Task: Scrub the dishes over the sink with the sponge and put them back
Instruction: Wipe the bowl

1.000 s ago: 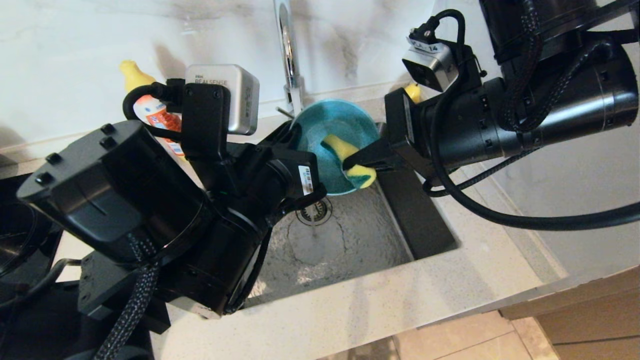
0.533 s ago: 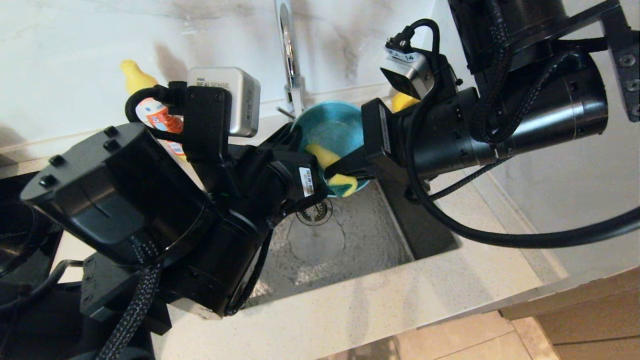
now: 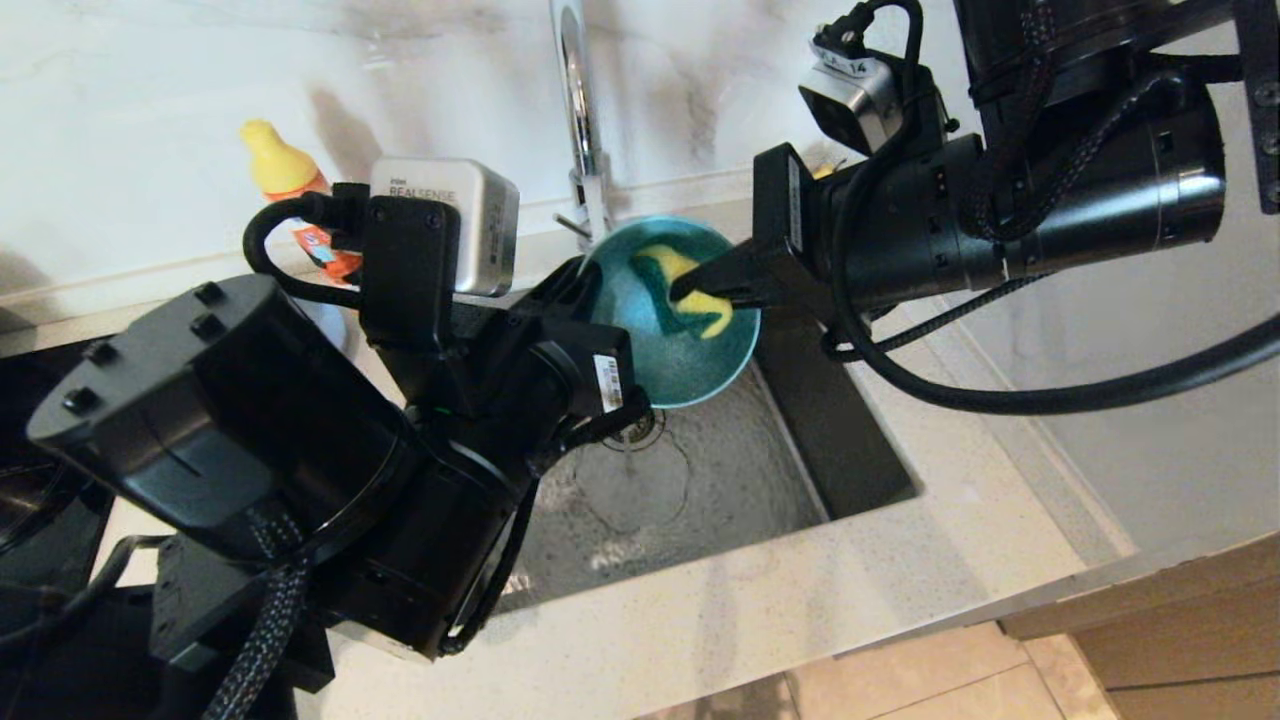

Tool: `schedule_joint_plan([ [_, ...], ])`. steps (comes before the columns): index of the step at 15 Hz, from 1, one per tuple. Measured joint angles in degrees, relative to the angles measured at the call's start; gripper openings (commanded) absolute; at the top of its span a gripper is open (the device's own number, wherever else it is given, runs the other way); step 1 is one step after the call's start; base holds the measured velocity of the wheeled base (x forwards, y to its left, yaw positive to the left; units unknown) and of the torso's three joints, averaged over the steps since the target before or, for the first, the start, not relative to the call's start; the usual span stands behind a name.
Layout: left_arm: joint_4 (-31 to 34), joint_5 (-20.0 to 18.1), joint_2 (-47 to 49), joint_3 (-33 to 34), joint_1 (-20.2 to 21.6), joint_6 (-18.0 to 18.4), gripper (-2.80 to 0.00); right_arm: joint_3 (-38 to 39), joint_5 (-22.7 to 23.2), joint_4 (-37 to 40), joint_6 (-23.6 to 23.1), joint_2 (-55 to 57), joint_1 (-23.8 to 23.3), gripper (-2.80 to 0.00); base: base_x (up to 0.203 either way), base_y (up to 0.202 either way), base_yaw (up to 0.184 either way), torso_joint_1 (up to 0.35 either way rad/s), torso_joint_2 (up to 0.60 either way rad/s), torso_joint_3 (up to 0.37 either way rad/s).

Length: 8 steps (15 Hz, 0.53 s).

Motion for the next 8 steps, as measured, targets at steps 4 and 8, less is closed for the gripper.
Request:
schedule_joint_plan([
  [4, -0.03, -0.02, -0.28, 0.5, -0.04, 0.1, -2.8, 0.0, 0.0, -0.59, -0.11, -0.63, -1.7, -2.8, 0.0, 0.0, 0.0, 0.0, 0.0, 0.0],
  [8, -0.03, 0.0, -0.67, 0.26, 0.13, 0.08, -2.8, 0.4, 0.02, 2.39, -0.04, -2.55, -2.26, -2.8, 0.0, 0.0, 0.0, 0.0, 0.0, 0.0],
])
